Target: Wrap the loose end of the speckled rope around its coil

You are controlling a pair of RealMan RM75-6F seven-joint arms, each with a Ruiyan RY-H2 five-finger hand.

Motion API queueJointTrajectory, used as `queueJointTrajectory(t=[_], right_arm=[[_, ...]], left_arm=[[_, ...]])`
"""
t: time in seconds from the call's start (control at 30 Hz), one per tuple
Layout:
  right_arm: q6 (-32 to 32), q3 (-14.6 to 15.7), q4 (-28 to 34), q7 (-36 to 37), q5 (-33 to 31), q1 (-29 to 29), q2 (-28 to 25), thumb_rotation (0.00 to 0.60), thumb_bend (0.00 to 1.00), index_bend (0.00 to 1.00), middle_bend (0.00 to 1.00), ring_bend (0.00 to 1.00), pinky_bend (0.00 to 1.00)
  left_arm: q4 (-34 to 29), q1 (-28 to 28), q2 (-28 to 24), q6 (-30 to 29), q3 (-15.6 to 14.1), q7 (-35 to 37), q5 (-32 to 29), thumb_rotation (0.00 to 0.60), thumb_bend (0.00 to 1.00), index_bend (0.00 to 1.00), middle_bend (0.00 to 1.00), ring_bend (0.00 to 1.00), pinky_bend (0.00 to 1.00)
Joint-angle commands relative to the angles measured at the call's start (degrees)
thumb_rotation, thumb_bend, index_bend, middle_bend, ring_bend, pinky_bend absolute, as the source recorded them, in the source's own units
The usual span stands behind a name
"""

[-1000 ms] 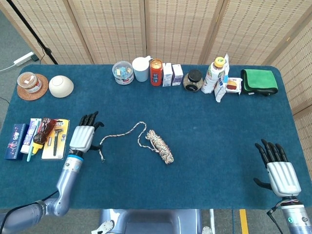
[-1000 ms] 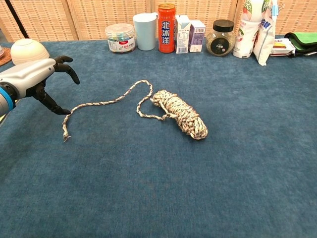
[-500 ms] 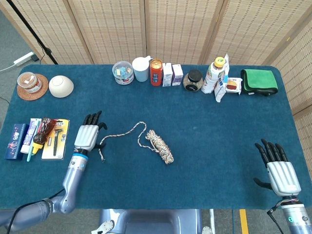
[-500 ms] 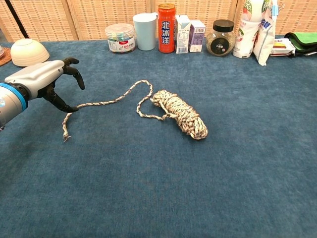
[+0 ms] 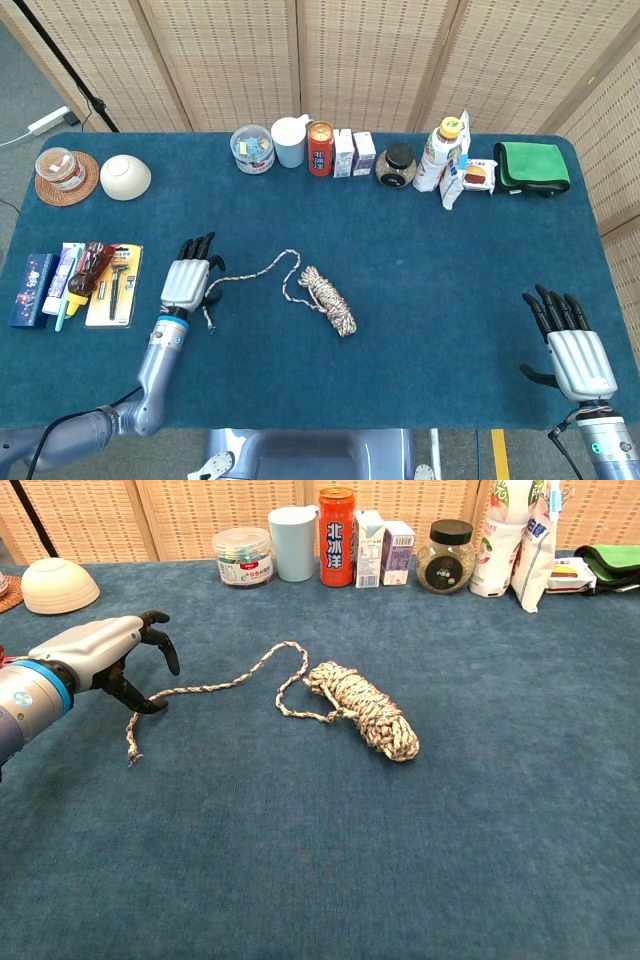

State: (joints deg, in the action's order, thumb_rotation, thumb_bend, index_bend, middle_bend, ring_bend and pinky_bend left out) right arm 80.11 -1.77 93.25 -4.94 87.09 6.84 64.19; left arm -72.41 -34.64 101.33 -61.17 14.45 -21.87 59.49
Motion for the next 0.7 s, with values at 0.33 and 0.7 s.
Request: queueJointTrajectory(t=[0.33, 0.7], right_arm=[[-0.31, 0.11, -0.07, 0.59, 0.0, 0.19, -0.23, 0.6, 0.0, 0.0, 0.0, 0.0, 0.0], [-0.56, 0.17, -0.08, 0.99, 0.01, 0.39, -0.32, 0.6, 0.0, 0.0, 0.0, 0.0, 0.0]], left_arm=[[2.53, -0.64, 1.27, 0.68, 0.02, 0.33, -1.31, 0.6, 0.34, 0.44, 0.0, 0.0, 0.0], [4.2, -1.08, 1.5, 1.54, 0.29, 0.44, -2.58, 0.6, 0.38, 0.47, 0.0, 0.0, 0.0]])
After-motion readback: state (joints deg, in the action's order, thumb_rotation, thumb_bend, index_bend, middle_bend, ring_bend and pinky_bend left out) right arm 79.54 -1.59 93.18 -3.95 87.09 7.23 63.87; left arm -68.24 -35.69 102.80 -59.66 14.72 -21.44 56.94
